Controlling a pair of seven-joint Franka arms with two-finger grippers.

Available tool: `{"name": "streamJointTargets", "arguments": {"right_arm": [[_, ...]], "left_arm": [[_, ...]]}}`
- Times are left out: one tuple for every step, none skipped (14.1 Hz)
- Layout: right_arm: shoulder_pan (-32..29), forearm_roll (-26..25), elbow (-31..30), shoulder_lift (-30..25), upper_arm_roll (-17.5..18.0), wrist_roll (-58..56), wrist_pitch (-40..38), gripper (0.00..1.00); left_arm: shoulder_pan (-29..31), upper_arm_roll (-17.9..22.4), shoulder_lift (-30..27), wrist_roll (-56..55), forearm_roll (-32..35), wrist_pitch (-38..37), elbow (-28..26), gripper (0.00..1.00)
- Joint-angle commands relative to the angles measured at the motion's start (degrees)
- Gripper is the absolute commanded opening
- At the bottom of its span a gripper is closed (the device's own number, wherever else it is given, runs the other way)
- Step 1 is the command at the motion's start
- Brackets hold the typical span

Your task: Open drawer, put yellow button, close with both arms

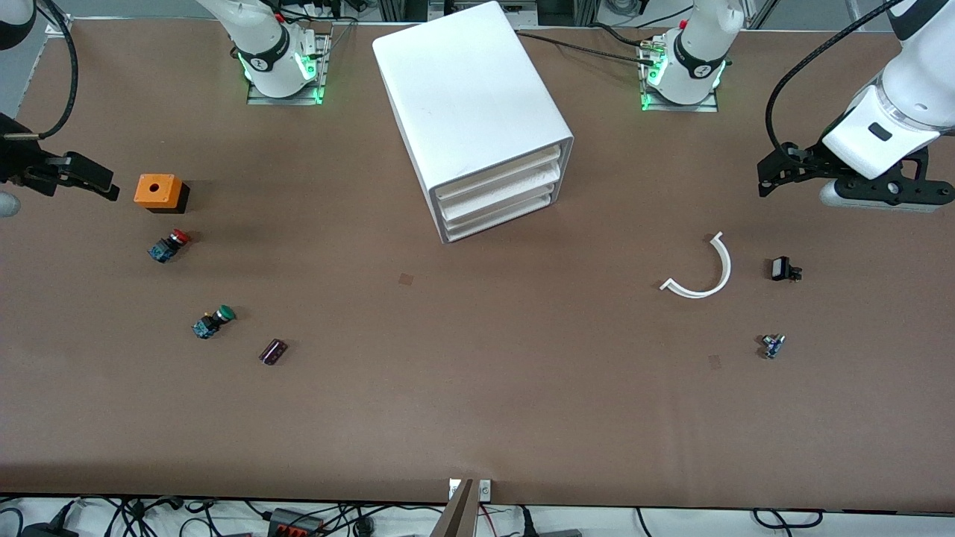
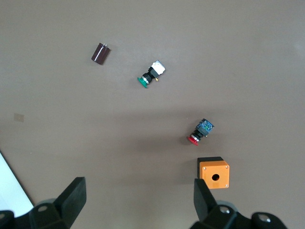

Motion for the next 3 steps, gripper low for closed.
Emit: {"name": "streamJointTargets", "arguments": {"right_arm": [[-0.2,-0.6,-2.0,-2.0,0.4,-0.7,0.3,1.00],[-0.2,-0.6,-2.0,-2.0,0.4,-0.7,0.3,1.00],[-0.2,-0.6,-2.0,-2.0,0.4,-0.7,0.2,1.00]], "left_arm": [[-0.3,0.2,0.3,0.8,-0.9,-1.4,1.5,1.00],[-0.3,0.2,0.3,0.8,-0.9,-1.4,1.5,1.00],[-0.2,0.2,0.3,0.8,-0.9,-1.4,1.5,1.00]]}}
